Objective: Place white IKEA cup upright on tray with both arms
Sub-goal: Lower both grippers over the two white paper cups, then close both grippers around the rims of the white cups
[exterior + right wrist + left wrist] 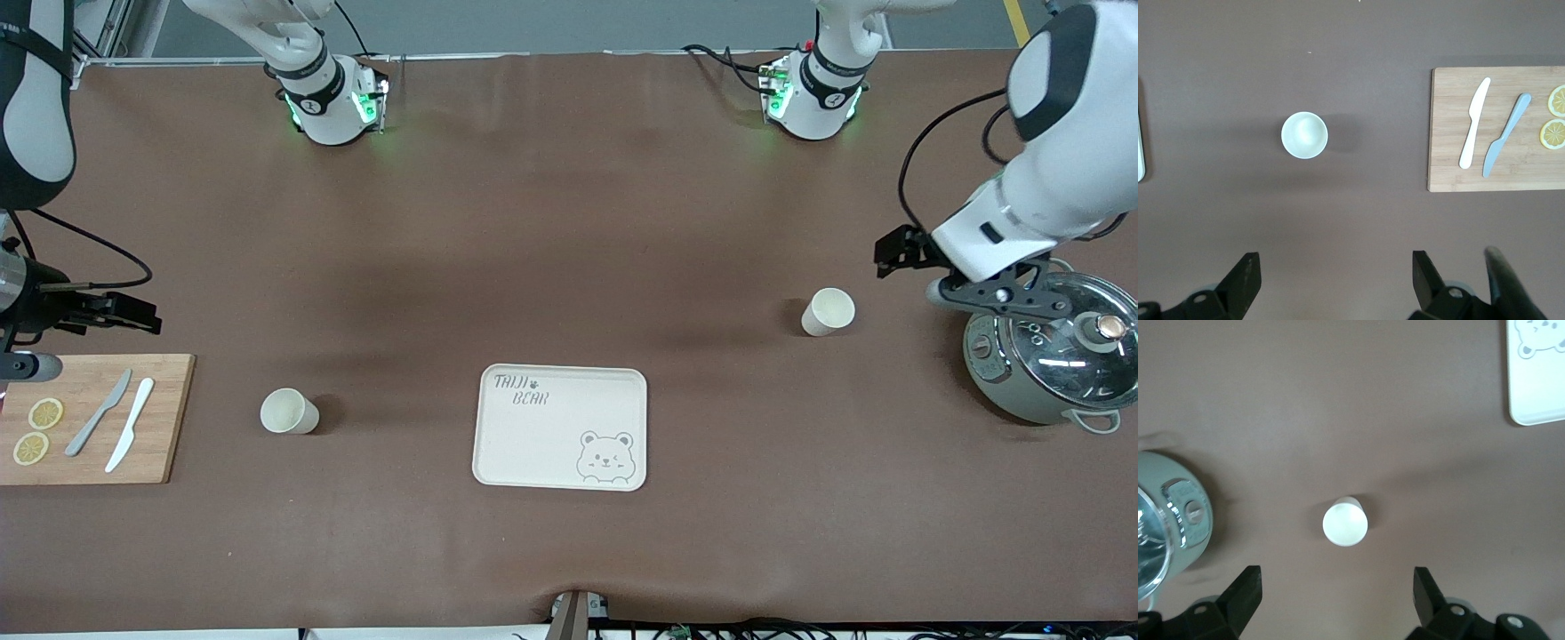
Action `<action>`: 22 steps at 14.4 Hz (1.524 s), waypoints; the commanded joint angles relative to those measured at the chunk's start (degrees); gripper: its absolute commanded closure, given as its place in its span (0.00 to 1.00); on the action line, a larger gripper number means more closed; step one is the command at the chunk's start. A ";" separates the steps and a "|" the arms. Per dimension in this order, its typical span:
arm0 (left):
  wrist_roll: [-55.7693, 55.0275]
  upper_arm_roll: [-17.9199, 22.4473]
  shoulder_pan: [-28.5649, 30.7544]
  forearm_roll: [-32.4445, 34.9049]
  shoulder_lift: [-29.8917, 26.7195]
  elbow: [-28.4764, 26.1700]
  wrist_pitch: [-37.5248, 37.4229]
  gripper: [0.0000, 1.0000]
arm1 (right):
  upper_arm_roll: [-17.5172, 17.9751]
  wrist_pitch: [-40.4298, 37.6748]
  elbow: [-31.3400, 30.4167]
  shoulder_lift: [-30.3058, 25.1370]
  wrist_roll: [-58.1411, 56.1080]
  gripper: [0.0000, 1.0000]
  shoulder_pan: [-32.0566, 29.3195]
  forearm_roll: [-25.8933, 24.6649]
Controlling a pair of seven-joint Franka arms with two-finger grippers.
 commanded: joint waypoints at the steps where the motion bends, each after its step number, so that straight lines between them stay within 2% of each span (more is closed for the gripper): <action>1: 0.71 -0.31 0.66 -0.84 -5.33 -12.67 10.29 0.00 | 0.28 4.64 -2.42 1.03 0.12 0.00 -0.18 -0.18; 5: 2.91 -0.31 1.62 -0.84 -6.03 -21.55 18.38 0.00 | 0.45 8.69 -2.60 5.06 0.11 0.00 0.61 -0.27; 8: 4.58 -0.22 2.77 -0.93 -7.44 -30.60 29.01 0.00 | 0.54 12.30 -2.69 8.49 -0.76 0.00 1.31 -0.18; 11: 4.76 0.04 2.86 -0.93 -7.01 -36.24 37.28 0.00 | 0.54 15.55 -2.69 11.48 -0.85 0.00 2.19 -0.18; 14: 4.84 0.04 4.17 -1.02 -6.04 -39.50 41.60 0.00 | 0.54 18.27 -3.56 13.60 -2.51 0.00 3.07 -0.18; 18: 5.63 0.04 5.13 -1.02 -3.94 -41.26 45.73 0.00 | 0.54 23.38 -7.52 13.60 -8.48 0.00 1.85 -0.18; 22: 7.13 0.04 6.37 -1.02 -0.33 -41.44 49.68 0.00 | 0.63 26.45 -10.68 13.60 -9.46 0.00 0.79 0.26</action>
